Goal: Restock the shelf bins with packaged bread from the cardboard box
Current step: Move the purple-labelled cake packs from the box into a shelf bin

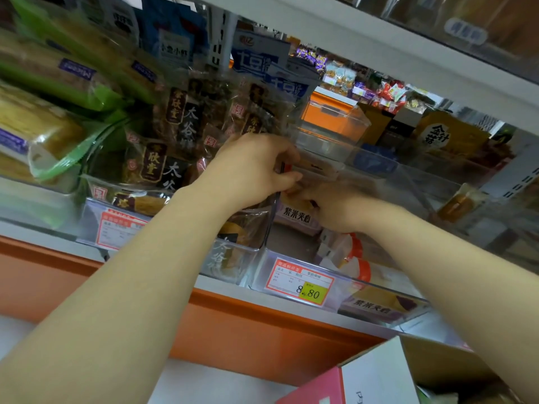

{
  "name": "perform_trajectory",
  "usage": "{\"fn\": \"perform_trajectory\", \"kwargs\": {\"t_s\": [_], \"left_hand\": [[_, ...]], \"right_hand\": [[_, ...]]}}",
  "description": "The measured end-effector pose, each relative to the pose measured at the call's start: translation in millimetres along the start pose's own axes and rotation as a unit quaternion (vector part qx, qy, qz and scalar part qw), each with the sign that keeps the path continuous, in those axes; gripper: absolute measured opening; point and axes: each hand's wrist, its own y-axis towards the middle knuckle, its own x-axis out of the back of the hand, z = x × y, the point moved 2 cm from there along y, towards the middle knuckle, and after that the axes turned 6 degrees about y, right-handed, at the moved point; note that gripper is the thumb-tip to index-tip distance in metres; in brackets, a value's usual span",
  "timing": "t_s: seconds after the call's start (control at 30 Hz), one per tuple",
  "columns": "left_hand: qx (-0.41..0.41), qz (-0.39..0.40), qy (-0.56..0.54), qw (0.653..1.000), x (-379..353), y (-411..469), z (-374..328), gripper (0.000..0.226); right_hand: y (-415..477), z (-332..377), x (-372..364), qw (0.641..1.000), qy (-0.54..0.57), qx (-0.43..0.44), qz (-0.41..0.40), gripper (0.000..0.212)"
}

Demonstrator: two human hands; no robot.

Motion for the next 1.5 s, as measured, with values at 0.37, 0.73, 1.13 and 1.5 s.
{"fn": "perform_trajectory", "kwargs": {"t_s": [0.37, 0.73, 1.13, 1.5], "left_hand": [[-0.001, 0.017, 0.105, 0.994, 8.7, -9.5, -30.2, 0.03], [-0.066, 0.07, 0.002, 0.995, -28.4, -78.8, -192.6, 0.023], [-0.138, 0.38, -0.008, 0.915, -100.4, -162.4, -310.1, 0.028], [-0.186, 0.436, 0.02, 0.88, -107.2, -179.3, -325.3, 0.029]], "right_hand": [[-67.3, 15.3, 23.7, 0.985, 0.129, -0.008, -0.112, 0.042], [-270.8, -22.9, 17.3, 0.984, 0.049, -0.093, -0.141, 0.026], [-438.6, -70.8, -44.0, 0.968, 0.123, -0.216, -0.035, 0.025], [-472.4, -82.0, -77.0, 0.956, 0.171, -0.178, 0.156, 0.095]]}}
